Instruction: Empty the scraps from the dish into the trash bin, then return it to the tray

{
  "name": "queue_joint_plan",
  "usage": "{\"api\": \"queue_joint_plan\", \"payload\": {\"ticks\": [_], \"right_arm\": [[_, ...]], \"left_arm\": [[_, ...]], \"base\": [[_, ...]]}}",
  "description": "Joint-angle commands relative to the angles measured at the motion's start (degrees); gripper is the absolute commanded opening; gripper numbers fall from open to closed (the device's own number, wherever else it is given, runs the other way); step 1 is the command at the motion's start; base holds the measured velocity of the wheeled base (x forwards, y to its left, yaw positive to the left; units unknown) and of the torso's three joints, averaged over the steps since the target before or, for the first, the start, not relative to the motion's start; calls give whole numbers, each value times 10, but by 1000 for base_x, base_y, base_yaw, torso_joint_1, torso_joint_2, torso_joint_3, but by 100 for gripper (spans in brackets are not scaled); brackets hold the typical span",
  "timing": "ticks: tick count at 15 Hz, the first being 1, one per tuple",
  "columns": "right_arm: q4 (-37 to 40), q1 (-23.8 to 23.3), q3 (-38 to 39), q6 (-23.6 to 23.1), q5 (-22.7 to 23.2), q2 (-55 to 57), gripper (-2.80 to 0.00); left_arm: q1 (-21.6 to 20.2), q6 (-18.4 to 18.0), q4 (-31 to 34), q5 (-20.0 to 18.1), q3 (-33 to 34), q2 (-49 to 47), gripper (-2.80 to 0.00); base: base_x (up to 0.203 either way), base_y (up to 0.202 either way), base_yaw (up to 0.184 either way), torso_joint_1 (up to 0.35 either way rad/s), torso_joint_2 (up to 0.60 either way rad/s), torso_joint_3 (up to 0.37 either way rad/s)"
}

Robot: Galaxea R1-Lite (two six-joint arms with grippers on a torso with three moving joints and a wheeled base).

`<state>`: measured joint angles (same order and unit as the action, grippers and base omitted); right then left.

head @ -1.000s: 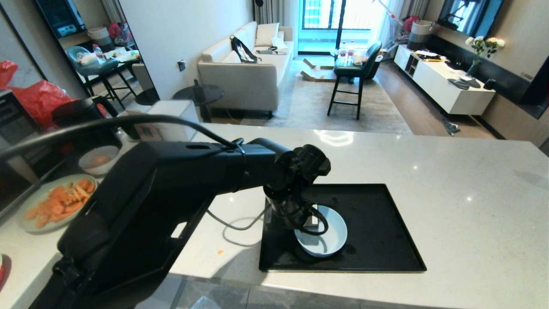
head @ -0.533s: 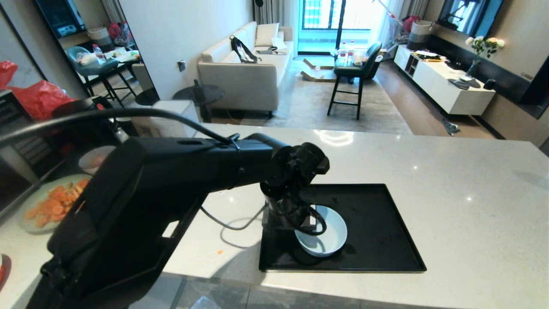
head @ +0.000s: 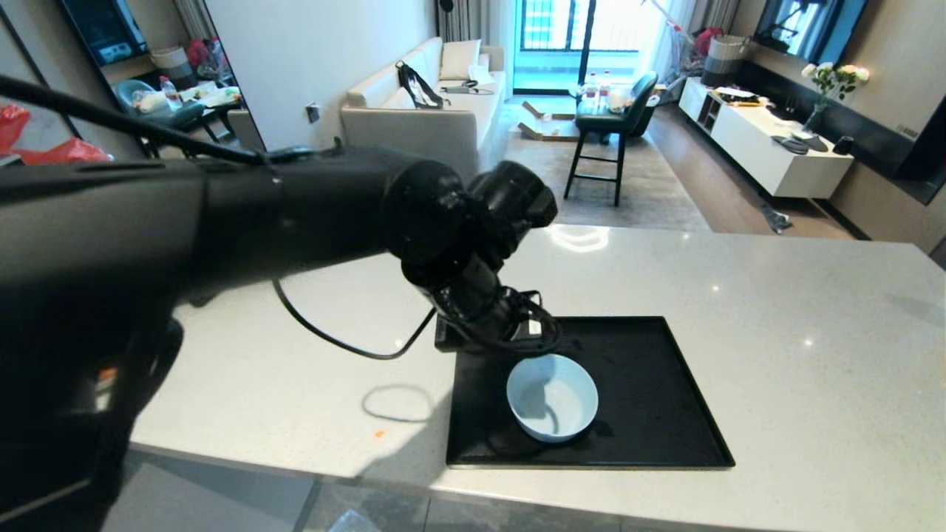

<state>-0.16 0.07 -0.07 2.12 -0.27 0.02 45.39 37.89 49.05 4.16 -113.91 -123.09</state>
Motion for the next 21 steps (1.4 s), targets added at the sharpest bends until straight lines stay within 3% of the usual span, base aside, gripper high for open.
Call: {"api": "queue_joint_plan", "payload": {"ticks": [1,6,10,13,16,21], "right_arm": [[0,0,0,0,0,0,-280],[0,0,0,0,0,0,-280],[0,0,0,1,0,0,-280],[0,0,0,1,0,0,-280],[0,0,0,1,0,0,-280],[0,0,0,0,0,0,-280]], "left_arm": [[2,6,17,3,6,57,-280],[-19,-9,91,8,43,167,-280],[-81,-90,93,3,134,289,-280],[-142,-136,76,-11,258,412,-280],[-202,-150,-18,-36,441,548,-280],[-263,-165,-299,-69,758,756,-280]], "base": [[0,0,0,0,0,0],[0,0,0,0,0,0],[0,0,0,0,0,0],[0,0,0,0,0,0],[0,0,0,0,0,0],[0,0,0,0,0,0]]}}
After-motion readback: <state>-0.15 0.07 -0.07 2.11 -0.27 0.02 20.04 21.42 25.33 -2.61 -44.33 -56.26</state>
